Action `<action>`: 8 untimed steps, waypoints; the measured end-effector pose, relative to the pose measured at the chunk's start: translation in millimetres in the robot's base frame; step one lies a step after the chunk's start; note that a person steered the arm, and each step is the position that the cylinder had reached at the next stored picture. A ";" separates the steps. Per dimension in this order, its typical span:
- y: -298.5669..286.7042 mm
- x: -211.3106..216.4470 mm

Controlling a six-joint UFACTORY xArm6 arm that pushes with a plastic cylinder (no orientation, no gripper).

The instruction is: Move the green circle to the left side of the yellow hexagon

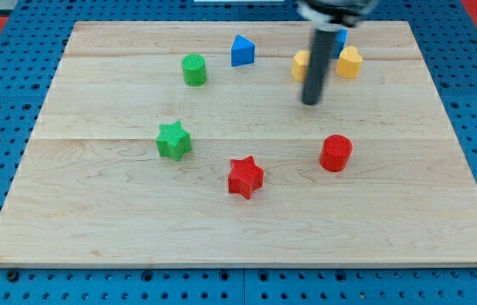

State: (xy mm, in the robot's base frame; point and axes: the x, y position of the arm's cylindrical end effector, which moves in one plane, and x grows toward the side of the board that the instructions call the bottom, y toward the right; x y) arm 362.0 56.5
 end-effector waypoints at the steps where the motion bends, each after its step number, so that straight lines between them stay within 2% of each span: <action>1: -113.8 -17.5; 2: -195.9 -17.5; 3: -232.2 -23.0; 4: -165.7 -32.4; 6: -73.2 -38.4; 7: -78.1 -38.4; 8: -149.0 -50.7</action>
State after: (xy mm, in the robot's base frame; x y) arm 311.3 -92.5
